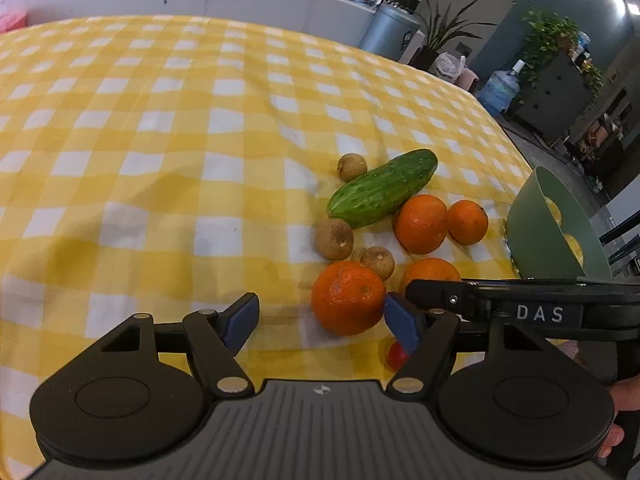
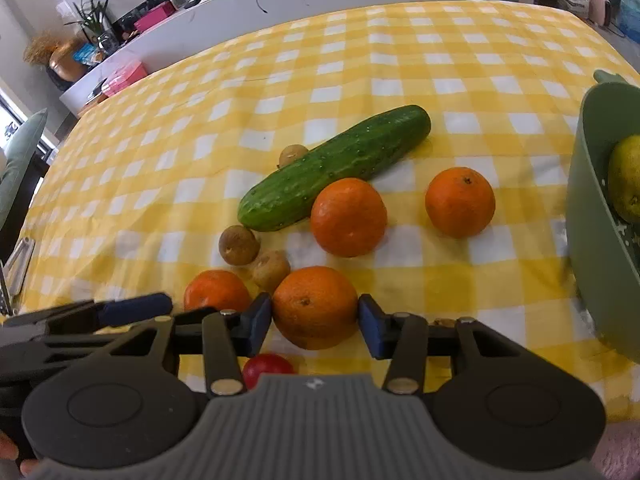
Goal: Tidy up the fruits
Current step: 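Move the right gripper back to the pile and grasp an orange, then carry the orange into the colander and open the right gripper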
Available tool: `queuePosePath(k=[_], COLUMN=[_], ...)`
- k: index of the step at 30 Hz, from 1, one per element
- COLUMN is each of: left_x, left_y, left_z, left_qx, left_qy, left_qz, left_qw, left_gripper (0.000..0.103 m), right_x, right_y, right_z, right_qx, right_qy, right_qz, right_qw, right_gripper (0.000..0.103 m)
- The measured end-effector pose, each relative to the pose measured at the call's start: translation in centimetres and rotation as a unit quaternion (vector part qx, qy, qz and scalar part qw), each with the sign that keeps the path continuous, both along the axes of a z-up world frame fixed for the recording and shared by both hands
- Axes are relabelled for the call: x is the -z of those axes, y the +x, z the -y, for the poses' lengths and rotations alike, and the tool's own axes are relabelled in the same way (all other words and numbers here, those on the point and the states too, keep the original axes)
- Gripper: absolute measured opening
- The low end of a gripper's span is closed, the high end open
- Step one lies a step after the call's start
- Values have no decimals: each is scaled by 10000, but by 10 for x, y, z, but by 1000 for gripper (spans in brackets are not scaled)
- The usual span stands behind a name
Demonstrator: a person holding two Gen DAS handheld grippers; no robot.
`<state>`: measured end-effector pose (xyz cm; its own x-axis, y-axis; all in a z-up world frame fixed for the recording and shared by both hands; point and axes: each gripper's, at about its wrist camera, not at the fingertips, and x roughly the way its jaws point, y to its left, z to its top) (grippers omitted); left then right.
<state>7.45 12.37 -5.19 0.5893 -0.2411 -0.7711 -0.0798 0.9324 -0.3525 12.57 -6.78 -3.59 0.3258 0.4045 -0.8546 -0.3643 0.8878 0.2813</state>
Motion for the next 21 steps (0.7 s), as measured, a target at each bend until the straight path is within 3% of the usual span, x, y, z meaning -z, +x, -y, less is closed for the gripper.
queuePosePath(k=[6,11,14,18,21], left_x=[4,4,4,5,6], left_y=[5,6,5,5,5], left_z=[9,16,18,12,11], left_qx=[182,228,164,160,164], left_qy=[-58,152,319,35,-77], left_qz=[86,189,228,230,235], left_qw=[9998,9994,9991,9996,9996], left_gripper=[80,77,67,51,49], right_x=[-3,1,4,5,4], right_y=[-2,3,3,1,1], right_z=[5,10,5,5,5], right_qx=[-34,67,9,-29,-42], right_qy=[-546,-400,-543,-459,-455], right_qz=[309,204,262,266,287], right_qw=[9980,9990,9982,9986,9985], right_gripper=[45,46,45,45,45])
